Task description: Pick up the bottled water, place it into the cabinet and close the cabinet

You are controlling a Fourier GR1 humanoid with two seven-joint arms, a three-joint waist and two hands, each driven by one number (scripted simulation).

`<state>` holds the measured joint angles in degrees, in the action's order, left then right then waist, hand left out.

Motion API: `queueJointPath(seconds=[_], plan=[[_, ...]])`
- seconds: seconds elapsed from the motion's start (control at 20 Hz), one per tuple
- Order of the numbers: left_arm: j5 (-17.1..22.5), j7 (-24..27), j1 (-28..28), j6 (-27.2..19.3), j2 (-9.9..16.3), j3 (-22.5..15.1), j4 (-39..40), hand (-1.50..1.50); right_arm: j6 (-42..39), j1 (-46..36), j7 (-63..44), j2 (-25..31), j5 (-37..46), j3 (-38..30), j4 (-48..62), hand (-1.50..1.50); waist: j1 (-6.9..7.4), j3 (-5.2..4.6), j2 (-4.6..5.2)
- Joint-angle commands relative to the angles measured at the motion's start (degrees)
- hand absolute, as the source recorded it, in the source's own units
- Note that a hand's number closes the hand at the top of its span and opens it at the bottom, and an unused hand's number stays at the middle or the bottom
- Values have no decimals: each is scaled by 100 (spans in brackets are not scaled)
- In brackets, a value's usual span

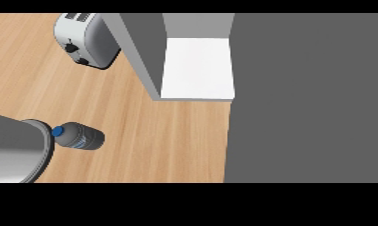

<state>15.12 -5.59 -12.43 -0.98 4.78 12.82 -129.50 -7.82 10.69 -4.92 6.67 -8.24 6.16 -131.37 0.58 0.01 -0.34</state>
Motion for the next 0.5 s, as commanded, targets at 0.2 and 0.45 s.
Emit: queueJointPath(seconds=[0.2,0.45], plan=[[1197,-954,-735,-45,123,991,-1176,-150,141,758,-974,-117,175,918,-1540,-150,-30,-7,-4],[933,-1383,-1035,-135,-155,654,-1913,-150,430,466,-1038,-385,873,1585,-1347,-150,-7,-2,-1]])
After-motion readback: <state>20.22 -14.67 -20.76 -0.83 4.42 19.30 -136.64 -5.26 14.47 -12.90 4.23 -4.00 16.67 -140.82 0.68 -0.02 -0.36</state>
